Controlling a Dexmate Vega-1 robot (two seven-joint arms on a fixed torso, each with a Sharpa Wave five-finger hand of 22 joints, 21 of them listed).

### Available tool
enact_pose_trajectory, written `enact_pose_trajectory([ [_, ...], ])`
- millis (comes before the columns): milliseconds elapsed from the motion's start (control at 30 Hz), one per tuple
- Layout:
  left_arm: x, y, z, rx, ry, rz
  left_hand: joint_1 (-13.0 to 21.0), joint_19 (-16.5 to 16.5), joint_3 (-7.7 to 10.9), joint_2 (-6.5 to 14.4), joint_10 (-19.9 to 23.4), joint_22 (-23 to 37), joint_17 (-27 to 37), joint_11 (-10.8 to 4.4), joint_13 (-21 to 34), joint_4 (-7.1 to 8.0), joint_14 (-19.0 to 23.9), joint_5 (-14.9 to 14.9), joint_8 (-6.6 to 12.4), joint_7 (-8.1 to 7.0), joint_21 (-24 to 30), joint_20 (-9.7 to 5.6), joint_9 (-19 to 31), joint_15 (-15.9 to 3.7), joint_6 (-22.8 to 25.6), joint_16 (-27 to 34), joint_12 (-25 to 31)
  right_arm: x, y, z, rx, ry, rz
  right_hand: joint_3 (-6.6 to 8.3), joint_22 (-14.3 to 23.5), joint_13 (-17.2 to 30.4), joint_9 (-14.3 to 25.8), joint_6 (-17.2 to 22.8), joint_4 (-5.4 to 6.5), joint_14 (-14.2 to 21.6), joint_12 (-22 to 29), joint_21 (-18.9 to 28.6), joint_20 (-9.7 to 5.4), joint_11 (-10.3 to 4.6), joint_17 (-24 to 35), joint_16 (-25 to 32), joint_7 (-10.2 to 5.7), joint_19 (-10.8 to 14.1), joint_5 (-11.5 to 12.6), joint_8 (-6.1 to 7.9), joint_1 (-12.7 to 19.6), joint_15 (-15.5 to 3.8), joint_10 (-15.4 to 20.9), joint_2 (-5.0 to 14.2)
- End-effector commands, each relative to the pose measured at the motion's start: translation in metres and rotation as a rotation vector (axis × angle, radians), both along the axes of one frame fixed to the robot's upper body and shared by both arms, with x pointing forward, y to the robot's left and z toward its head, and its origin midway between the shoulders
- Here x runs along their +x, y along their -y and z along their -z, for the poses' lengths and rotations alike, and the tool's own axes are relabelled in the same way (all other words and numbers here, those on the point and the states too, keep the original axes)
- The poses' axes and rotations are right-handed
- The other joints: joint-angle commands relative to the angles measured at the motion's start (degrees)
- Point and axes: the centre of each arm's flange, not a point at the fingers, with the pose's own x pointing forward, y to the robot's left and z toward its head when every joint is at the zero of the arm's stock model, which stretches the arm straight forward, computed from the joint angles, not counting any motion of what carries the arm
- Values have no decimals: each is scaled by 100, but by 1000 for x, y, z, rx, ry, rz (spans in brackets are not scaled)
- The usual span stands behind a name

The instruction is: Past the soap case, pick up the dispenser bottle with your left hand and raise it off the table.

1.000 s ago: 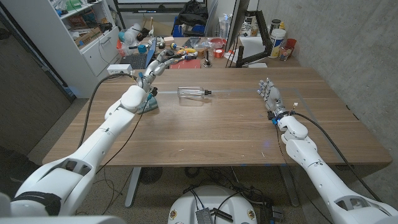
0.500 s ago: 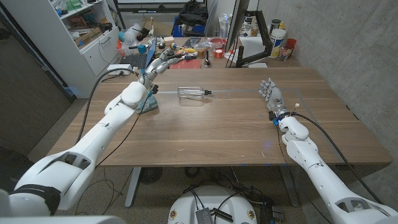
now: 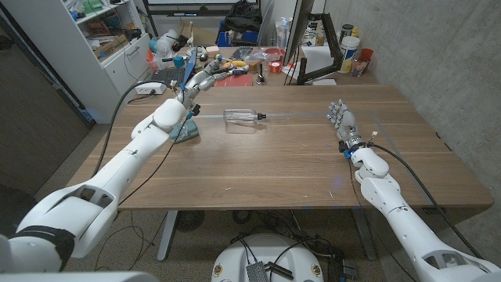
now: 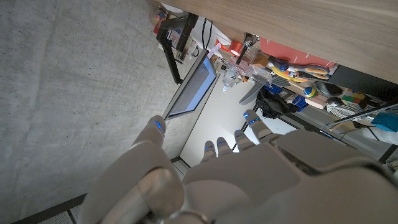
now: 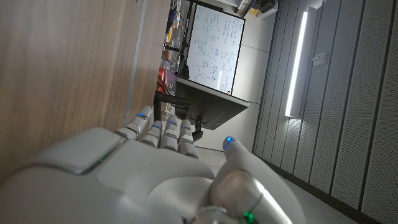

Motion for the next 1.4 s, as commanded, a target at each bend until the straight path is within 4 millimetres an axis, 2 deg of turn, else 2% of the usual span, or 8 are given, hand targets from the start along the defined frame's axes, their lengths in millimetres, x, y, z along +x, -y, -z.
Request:
enact_pose_trajectory([
  [33, -2, 7, -8, 71, 6, -7, 49, -454, -7, -26, -70, 22, 19, -63, 17, -25, -571, -4, -5, -33, -36, -393, 10, -373, -76, -17, -31, 0, 2, 3, 9, -2, 4, 29, 35, 15, 29, 61, -29, 11, 35, -25, -482, -18, 13, 21, 1, 11, 25, 26, 66, 26, 34, 231],
  [1400, -5, 18, -25, 243, -10, -32, 180, -407, -96, -126, -152, 26, 14, -94, 23, -113, -607, -6, -13, 0, -79, -389, 18, -389, -105, -23, -60, -4, 6, 8, 27, 3, 12, 2, 37, 15, 30, 78, -33, 19, 42, -79, -476, 2, 25, 28, 2, 34, 13, 26, 64, 34, 65, 234],
])
